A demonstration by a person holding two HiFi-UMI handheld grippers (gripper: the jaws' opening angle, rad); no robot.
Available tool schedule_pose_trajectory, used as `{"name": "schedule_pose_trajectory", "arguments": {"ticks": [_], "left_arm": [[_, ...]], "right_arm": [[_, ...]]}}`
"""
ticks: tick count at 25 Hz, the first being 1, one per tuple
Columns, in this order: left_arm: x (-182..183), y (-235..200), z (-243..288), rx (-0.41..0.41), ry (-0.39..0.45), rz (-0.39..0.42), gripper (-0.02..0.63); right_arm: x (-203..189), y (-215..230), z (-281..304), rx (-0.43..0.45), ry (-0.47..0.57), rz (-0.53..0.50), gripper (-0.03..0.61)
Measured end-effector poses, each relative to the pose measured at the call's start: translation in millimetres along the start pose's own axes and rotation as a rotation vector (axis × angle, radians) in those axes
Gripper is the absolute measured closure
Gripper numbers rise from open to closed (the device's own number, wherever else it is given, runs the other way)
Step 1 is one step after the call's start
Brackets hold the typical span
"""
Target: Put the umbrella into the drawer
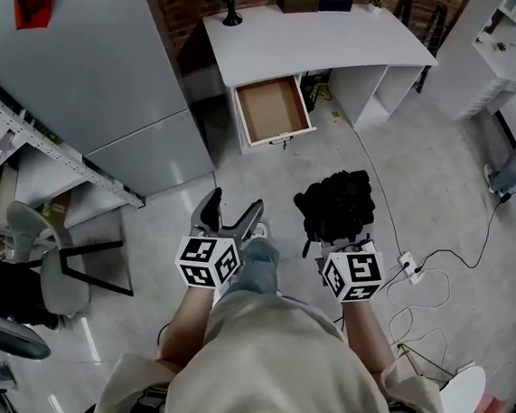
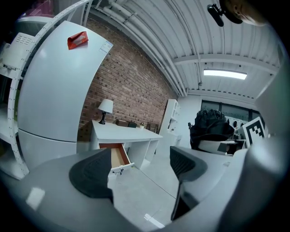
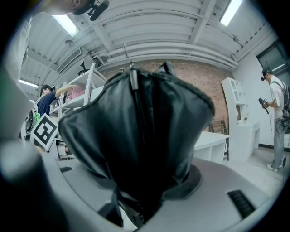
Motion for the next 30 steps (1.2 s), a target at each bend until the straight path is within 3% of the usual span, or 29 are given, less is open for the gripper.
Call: {"name": "schedule_pose_trajectory", "arguments": {"ticks": [18, 30], "left_arm": [[32.0, -124.9, 195.7, 0.004, -0.075, -0.029, 0.224], [25.8, -199.3, 255.6, 0.061, -0.146, -0.074, 0.224]], "right_arm": [[-1.8, 80.6, 228.7, -0.011, -0.076, -0.035, 0.337], [-36.2, 94.8, 351.4, 0.082, -0.194, -0.139, 0.337]]}}
Point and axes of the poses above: the fingertips, and each gripper's own axes: z forward along the fingers, y to its right, x out of its top, the point moved 8 cm from there along -z, backward along the fingers, and after that the axes turned 6 degrees about y, right-handed, at the moved point
